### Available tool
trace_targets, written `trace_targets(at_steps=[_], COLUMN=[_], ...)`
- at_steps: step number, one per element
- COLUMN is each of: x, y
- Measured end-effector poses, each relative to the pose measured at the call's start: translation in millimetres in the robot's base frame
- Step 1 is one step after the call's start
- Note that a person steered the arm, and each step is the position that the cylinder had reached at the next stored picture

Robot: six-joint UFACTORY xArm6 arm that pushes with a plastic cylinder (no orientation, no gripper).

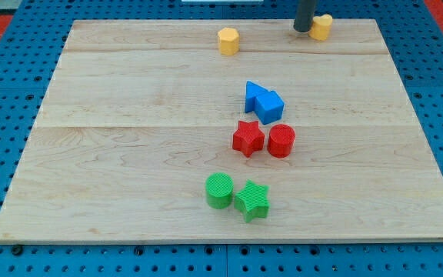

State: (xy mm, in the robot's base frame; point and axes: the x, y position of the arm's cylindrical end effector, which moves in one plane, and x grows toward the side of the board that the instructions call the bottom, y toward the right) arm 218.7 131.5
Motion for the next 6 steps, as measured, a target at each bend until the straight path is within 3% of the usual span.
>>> trace_targets(at_steps=[1, 2, 3, 4, 6], x=[54.8, 78.6, 55.5, 32.7, 20.1], y=[-49.0, -112.5, -187.0, -163.9, -55.6])
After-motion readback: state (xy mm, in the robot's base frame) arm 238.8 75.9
